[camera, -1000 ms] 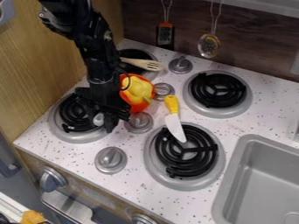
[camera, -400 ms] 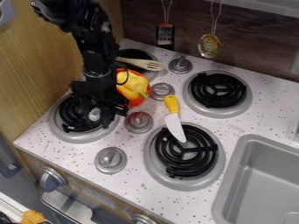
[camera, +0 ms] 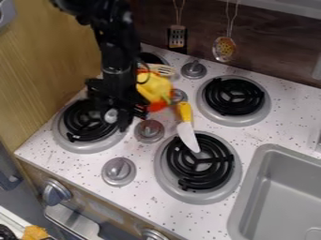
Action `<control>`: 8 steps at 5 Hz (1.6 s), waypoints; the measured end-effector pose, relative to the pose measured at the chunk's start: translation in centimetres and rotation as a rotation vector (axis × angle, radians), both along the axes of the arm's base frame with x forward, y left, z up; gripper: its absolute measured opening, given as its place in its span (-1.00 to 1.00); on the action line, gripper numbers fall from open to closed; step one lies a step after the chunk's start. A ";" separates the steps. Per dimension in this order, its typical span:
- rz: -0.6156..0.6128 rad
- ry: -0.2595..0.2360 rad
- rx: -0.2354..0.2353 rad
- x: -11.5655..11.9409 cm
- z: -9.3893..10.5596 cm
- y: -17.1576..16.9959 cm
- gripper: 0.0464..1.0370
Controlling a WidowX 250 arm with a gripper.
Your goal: Put the orange pot with the yellow capsicum on the top right burner
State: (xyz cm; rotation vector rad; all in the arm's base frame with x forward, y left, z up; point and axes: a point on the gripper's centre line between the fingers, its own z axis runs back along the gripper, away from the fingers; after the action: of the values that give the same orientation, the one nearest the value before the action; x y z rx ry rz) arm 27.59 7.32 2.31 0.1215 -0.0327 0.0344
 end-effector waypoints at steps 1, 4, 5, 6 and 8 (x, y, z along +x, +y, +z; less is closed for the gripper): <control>-0.048 -0.021 0.022 1.0 0.5 -1.1 -0.32; -0.220 -0.108 0.084 3.4 1.2 -5.2 -0.32; -0.277 -0.118 0.081 4.5 1.0 -6.8 -0.32; -0.334 -0.149 0.083 6.4 0.4 -8.4 -0.32; -0.342 -0.145 0.052 7.8 -0.6 -9.5 -0.32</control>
State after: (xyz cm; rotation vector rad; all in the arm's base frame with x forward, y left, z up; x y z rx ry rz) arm 35.40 -2.17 1.72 0.1639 -0.1987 -0.2991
